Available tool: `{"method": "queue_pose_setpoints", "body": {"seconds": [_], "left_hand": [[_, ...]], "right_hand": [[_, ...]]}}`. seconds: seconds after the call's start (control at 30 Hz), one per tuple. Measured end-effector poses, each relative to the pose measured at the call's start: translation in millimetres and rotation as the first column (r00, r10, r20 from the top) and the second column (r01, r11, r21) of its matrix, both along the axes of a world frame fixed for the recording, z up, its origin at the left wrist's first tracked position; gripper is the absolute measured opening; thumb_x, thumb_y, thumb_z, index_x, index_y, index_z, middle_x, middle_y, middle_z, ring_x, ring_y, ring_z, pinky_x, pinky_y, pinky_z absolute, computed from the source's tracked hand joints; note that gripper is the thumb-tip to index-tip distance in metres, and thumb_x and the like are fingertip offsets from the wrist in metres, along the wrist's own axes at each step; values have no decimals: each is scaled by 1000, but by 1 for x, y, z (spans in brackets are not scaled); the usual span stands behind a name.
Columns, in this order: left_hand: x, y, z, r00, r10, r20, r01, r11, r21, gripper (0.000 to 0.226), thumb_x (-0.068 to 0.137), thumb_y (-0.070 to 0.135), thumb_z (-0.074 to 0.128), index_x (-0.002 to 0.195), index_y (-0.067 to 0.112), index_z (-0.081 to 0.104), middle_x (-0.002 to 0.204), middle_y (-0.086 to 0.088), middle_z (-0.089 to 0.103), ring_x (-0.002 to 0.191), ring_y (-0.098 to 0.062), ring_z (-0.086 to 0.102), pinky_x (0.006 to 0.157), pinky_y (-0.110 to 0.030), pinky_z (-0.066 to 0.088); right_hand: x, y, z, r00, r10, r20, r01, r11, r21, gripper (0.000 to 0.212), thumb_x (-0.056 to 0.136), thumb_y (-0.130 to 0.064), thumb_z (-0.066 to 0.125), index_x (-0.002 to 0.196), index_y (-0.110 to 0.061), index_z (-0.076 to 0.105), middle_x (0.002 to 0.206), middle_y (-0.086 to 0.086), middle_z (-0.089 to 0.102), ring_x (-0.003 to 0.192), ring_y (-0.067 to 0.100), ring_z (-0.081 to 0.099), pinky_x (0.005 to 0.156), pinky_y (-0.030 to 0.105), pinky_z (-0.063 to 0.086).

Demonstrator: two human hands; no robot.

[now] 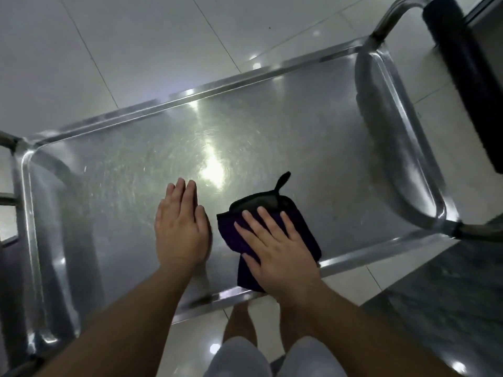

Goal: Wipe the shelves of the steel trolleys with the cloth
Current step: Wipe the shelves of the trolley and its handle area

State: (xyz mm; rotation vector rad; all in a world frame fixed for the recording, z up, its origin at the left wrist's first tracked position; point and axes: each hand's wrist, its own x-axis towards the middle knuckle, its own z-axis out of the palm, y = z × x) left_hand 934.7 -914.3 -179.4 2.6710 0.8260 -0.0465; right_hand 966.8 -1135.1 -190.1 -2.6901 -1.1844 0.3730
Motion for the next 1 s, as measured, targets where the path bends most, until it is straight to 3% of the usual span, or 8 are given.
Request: {"method": "queue_pose_setpoints", "body": {"seconds": [0.2,0.33,0.43,0.57,0.73,0.83,0.9,1.0], "left_hand": [[1,3,-3,1000,-6,-2,6,1000,8,58,105,31,37,162,18,36,171,-3,28,160,-20,17,130,-44,14],[2,2,-6,1000,-14,-4,14,1000,26,59,105,30,38,162,16,37,170,-5,29,160,-21,18,130,-45,15],[4,2,-8,1000,-16,-6,16,999,45,59,104,29,38,161,15,37,170,-5,30,160,-21,18,130,-45,14],[-1,3,-11,1000,-18,-11,18,998,66,59,104,29,39,162,15,37,170,-5,30,160,-21,19,130,-43,14],[-1,4,-14,1000,-9,-11,10,998,68,59,104,31,38,161,15,38,169,-6,32,159,-22,21,129,-46,18],[0,3,-15,1000,-16,-10,17,997,77,59,103,31,39,160,15,39,168,-6,33,159,-23,22,128,-49,21],[-2,4,-16,1000,-4,6,3,998,69,59,103,29,41,159,14,42,168,-6,35,158,-23,24,127,-51,24],[-3,5,-17,1000,-9,22,8,998,66,58,103,29,41,158,13,43,167,-6,37,158,-23,25,126,-52,25]], "right_hand": [[85,-116,3,996,-62,69,70,991,-112,61,103,-50,39,161,-35,28,170,-5,26,159,20,15,126,56,15],[152,-181,13,903,-426,58,427,871,-243,67,99,-53,29,163,-34,20,171,1,24,158,23,15,125,57,12],[164,-179,12,815,-576,67,573,783,-243,66,102,-51,25,163,-28,18,172,5,17,158,27,10,126,59,10],[146,-115,9,669,-742,47,740,658,-139,69,103,-51,25,165,-23,13,172,8,14,158,33,7,125,61,10],[112,1,8,843,-536,48,539,838,-88,69,103,-50,33,165,-22,23,172,5,19,158,31,12,126,58,12],[90,78,6,974,-222,47,224,974,-40,66,104,-49,35,164,-24,26,172,3,17,160,29,7,126,58,8],[81,109,5,999,-29,29,30,999,-18,63,104,-49,34,163,-27,28,173,0,14,160,27,4,126,58,7],[96,103,2,993,107,47,-108,994,11,62,104,-50,37,162,-29,32,172,-3,18,160,23,8,126,56,8]]}}
